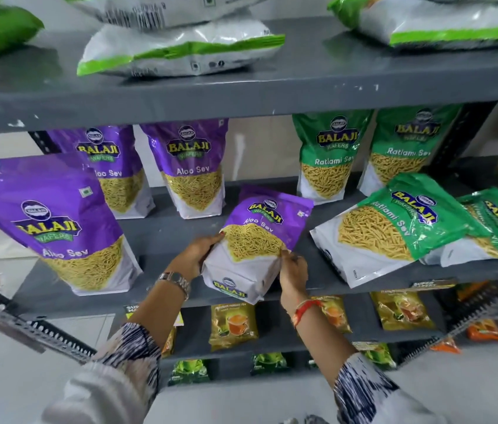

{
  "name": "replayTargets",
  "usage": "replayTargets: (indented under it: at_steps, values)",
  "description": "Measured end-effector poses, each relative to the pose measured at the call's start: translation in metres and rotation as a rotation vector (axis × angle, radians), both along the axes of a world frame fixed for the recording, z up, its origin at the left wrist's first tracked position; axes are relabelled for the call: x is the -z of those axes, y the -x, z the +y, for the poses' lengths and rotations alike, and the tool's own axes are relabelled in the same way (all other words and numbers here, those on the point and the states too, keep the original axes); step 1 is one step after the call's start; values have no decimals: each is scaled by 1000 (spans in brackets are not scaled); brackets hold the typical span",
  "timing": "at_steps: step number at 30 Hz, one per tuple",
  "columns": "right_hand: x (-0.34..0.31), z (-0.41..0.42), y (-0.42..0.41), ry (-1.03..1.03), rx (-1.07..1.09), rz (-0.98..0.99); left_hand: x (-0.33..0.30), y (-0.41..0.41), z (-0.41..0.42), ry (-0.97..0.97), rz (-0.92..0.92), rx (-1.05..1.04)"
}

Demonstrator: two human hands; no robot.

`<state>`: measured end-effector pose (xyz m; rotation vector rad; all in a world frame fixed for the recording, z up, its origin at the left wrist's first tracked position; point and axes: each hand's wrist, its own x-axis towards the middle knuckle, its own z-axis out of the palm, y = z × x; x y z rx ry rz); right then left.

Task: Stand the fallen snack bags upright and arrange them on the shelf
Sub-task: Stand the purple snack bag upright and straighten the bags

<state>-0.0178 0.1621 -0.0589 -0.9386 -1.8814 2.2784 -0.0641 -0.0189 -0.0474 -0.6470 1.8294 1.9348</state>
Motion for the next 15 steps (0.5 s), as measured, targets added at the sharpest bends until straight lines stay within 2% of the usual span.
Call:
replayTargets:
  at_steps: [5,11,15]
  values:
    - [51,10,17,46,-54,-5,14,-13,0,-68,43,-208]
    - [-8,24,-28,82,-71,141,0,-62,4,-137,152,-295]
    - [-28,31,-53,103,-151,224,-20,-100,8,-136,311,-301]
